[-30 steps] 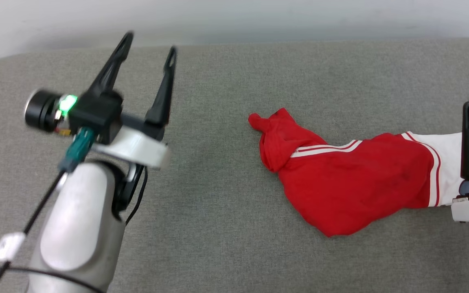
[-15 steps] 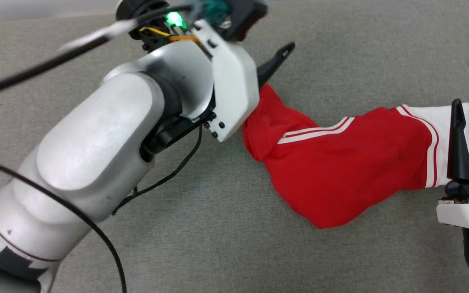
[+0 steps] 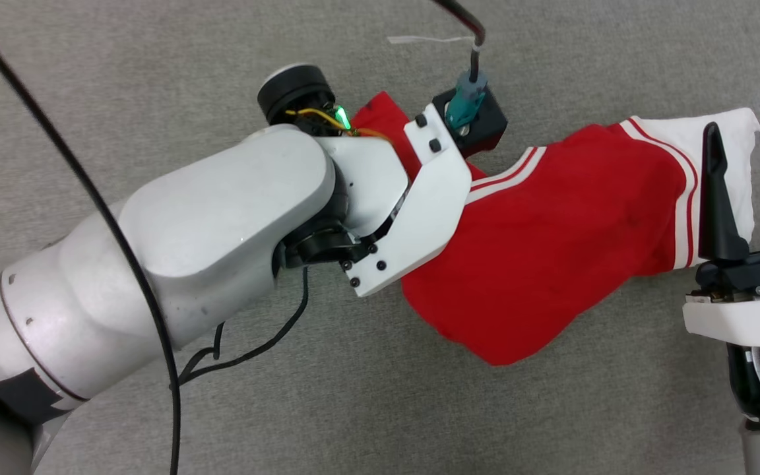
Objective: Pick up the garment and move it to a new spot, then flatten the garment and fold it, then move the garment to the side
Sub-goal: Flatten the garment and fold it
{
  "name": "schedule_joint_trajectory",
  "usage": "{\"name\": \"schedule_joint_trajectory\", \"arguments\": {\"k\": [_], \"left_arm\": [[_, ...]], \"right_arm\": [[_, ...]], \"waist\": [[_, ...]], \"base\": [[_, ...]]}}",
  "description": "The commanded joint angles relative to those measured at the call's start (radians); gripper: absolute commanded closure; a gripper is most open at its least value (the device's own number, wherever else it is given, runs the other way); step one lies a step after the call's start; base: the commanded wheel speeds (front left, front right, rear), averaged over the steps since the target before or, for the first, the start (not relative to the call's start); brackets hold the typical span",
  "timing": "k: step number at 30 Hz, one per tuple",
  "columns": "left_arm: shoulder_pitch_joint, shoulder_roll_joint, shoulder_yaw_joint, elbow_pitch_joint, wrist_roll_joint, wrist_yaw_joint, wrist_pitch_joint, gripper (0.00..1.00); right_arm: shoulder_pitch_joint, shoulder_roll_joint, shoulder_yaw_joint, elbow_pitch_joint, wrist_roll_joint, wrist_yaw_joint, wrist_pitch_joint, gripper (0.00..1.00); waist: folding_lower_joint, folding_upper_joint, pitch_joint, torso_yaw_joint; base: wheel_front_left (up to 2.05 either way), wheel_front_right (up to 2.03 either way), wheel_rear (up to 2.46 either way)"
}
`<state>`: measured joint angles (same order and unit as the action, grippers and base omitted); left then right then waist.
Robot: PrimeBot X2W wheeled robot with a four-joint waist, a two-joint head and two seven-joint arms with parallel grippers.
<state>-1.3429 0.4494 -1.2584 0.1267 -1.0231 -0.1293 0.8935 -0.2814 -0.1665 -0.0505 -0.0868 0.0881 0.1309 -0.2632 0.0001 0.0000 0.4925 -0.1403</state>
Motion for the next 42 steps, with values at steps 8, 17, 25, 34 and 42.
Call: {"name": "schedule_joint_trajectory", "arguments": {"k": [8, 17, 25, 34, 42], "left_arm": [[0.141, 0.018, -0.036, 0.024, 0.049, 0.0, 0.145, 0.0], [0.14, 0.023, -0.031, 0.01, 0.083, -0.001, 0.032, 1.0], [0.031, 0.114, -0.012, 0.045, 0.042, 0.0, -0.239, 1.0], [0.084, 0.282, -0.008, 0.071, 0.033, 0.008, -0.347, 1.0], [0.285, 0.334, -0.011, 0.181, -0.061, 0.05, -0.389, 1.0]], "right_arm": [[-0.037, 0.022, 0.017, 0.021, -0.009, 0.0, -0.002, 0.0], [-0.032, 0.022, 0.014, 0.035, -0.018, 0.0, -0.002, 0.0], [0.031, 0.026, -0.017, 0.037, -0.017, 0.0, -0.002, 0.0], [0.092, 0.038, -0.035, 0.04, -0.021, 0.0, -0.002, 0.0], [0.104, 0.036, -0.015, 0.067, -0.015, 0.0, -0.002, 0.0]], "waist": [[-0.0001, 0.0, 0.059, -0.042], [-0.0001, 0.0, 0.016, -0.006], [-0.0001, 0.0, -0.093, 0.073], [-0.0001, 0.0, -0.158, 0.132], [-0.0001, 0.0, -0.149, 0.127]], "base": [[0.0, 0.0, 0.0], [0.0, 0.0, 0.0], [0.0, 0.0, 0.0], [0.0, 0.0, 0.0], [0.0, 0.0, 0.0]]}}
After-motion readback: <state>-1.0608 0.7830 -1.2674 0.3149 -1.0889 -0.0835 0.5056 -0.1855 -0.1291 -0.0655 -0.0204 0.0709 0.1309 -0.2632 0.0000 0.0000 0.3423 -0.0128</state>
